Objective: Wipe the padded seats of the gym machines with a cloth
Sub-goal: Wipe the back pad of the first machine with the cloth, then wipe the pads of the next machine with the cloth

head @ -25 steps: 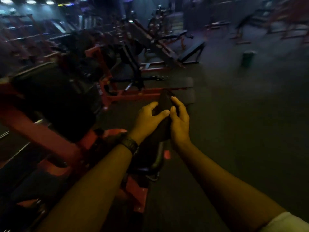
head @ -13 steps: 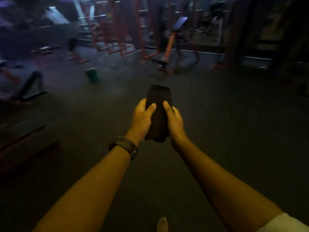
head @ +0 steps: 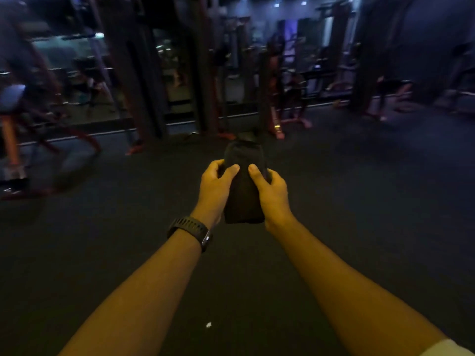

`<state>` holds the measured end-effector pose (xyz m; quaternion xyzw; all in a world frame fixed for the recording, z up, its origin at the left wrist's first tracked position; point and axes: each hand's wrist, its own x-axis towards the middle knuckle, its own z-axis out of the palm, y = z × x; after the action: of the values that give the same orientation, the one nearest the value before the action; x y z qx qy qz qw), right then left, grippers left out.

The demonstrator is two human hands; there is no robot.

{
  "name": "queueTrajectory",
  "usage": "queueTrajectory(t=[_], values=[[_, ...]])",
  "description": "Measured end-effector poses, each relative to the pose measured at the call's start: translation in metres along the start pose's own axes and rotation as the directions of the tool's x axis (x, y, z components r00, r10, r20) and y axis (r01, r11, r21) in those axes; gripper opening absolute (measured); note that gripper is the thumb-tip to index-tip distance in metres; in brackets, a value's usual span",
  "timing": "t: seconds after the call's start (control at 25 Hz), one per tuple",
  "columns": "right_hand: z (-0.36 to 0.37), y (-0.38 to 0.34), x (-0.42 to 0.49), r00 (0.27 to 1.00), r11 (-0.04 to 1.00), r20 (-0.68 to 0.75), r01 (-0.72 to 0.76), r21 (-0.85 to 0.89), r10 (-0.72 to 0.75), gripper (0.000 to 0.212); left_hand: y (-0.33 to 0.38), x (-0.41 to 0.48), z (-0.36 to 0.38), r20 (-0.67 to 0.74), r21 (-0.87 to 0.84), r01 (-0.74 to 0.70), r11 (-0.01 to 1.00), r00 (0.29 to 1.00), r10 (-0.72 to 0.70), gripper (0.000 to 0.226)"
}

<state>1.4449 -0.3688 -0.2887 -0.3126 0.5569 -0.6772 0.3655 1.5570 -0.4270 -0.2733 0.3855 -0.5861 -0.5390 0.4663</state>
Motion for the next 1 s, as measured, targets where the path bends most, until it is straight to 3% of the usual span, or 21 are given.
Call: queueTrajectory(t=[0.12,0.28,0.6,1.0], values=[[-0.038,0.005,0.091,0.985,0.998,-0.161,0.056,-0.015,-0.058,0.049,-0.016,0.088,0.065,0.142,-0.014,-0.029,0.999,0.989,0.031,0.032],[-0.085,0.007,0.221,0.962,0.997,-0.260,0.079,0.000,-0.076,0.048,-0.037,0.207,0.149,0.245,-0.018,-0.078,0.997,0.966,0.080,0.031],[-0.134,-0.026,0.507,0.946,0.990,-0.291,0.135,-0.035,-0.139,0.045,-0.048,0.472,0.287,0.284,-0.048,-0.075,0.996,0.955,0.086,0.027],[-0.171,-0.019,0.879,0.917,0.987,-0.365,0.148,-0.059,-0.160,0.036,-0.119,0.823,0.431,0.308,-0.093,-0.075,0.993,0.946,0.100,0.027]])
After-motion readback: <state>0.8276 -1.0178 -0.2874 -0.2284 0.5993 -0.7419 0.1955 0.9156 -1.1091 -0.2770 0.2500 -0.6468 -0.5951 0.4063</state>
